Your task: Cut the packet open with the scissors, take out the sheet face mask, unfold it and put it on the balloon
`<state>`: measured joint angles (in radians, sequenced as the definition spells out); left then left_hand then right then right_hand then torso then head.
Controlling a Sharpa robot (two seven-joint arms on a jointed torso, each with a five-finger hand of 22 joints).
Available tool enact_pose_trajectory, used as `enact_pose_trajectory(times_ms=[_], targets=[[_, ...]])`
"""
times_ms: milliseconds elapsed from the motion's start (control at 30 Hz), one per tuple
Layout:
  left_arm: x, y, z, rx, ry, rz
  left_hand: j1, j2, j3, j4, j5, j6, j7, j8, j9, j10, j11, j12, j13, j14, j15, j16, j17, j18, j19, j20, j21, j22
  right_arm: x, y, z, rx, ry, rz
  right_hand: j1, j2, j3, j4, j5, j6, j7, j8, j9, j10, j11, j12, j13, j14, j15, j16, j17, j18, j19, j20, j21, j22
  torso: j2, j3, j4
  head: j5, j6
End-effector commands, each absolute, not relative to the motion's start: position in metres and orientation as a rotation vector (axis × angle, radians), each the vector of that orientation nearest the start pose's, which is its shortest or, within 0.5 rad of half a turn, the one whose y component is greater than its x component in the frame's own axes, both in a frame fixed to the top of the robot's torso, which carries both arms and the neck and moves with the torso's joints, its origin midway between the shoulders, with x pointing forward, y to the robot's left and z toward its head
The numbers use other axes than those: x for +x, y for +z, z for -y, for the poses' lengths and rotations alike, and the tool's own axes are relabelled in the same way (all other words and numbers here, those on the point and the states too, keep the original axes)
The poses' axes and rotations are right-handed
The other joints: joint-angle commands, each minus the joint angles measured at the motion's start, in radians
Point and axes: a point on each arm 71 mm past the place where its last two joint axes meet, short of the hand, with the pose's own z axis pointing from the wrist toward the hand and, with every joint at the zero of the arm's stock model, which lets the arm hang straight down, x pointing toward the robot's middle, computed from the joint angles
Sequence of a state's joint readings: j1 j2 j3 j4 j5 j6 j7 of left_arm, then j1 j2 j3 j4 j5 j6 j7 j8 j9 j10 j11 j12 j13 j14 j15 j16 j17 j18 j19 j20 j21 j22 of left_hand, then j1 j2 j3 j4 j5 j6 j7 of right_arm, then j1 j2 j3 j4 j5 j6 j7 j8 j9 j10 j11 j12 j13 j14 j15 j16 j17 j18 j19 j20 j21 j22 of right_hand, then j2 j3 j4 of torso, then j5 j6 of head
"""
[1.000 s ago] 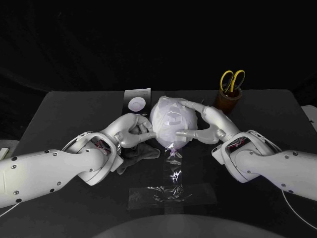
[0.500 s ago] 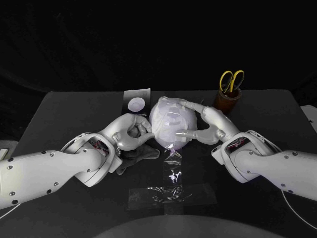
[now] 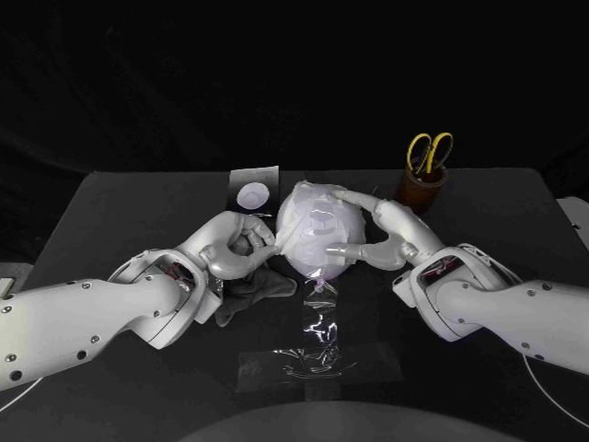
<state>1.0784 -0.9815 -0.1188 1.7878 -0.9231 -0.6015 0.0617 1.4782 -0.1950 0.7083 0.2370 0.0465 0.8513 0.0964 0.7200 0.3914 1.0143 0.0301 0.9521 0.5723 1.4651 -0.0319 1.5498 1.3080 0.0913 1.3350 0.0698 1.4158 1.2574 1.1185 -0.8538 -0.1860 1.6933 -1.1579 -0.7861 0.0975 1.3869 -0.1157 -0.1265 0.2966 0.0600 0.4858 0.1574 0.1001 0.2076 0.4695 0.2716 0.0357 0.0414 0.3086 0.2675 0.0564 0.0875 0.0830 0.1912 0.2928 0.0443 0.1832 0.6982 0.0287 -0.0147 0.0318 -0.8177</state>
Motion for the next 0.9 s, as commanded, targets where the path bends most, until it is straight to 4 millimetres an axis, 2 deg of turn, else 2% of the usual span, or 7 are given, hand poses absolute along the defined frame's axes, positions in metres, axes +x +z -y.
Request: enact_pose_trajectory(times_ms=[33, 667, 900], targets=[[0.4, -0.231, -0.201, -0.478, -1.061, -1.712, -0.008, 0.001, 0.008, -0.007, 0.004, 0.008, -0.002, 0.007, 0.019, 0.02, -0.009, 0.003, 0.0, 0.091, -0.006, 0.004, 0.221, -0.016, 0.007, -0.003, 0.003, 0.0, 0.411, -0.232, 0.167, 0.134, 0.991, -1.5, 0.003, 0.011, 0.007, -0.002, -0.005, 0.007, 0.14, 0.003, 0.0, -0.007, 0.002, 0.006, 0.002, -0.008, 0.002, -0.006, -0.002, 0.005, 0.008, 0.001, 0.006, 0.002, 0.0, -0.0001, -0.0002, -0.001, 0.0], [0.404, -0.238, -0.213, -0.602, -1.047, -1.77, -0.025, -0.006, 0.023, -0.02, 0.004, 0.012, -0.004, 0.01, 0.021, 0.026, -0.012, -0.002, -0.003, 0.091, -0.008, 0.003, 0.22, -0.015, 0.005, -0.004, 0.002, -0.001, 0.411, -0.233, 0.167, 0.135, 0.99, -1.502, 0.003, 0.011, 0.007, -0.002, -0.005, 0.007, 0.14, 0.003, 0.0, -0.009, 0.002, 0.006, 0.002, -0.01, 0.002, -0.007, -0.002, 0.005, 0.01, 0.001, 0.006, 0.003, 0.0, 0.0008, -0.0005, 0.001, 0.003], [0.407, -0.239, -0.219, -0.632, -1.036, -1.763, -0.03, -0.007, 0.027, -0.023, 0.004, 0.012, -0.004, 0.01, 0.022, 0.028, -0.012, -0.004, -0.004, 0.092, -0.008, 0.004, 0.222, -0.015, 0.005, -0.004, 0.002, -0.002, 0.411, -0.233, 0.167, 0.135, 0.99, -1.502, 0.003, 0.011, 0.007, -0.002, -0.005, 0.007, 0.14, 0.003, 0.0, -0.009, 0.002, 0.006, 0.002, -0.01, 0.002, -0.007, -0.002, 0.005, 0.01, 0.001, 0.006, 0.003, 0.0, 0.0006, -0.0002, -0.001, 0.008]])
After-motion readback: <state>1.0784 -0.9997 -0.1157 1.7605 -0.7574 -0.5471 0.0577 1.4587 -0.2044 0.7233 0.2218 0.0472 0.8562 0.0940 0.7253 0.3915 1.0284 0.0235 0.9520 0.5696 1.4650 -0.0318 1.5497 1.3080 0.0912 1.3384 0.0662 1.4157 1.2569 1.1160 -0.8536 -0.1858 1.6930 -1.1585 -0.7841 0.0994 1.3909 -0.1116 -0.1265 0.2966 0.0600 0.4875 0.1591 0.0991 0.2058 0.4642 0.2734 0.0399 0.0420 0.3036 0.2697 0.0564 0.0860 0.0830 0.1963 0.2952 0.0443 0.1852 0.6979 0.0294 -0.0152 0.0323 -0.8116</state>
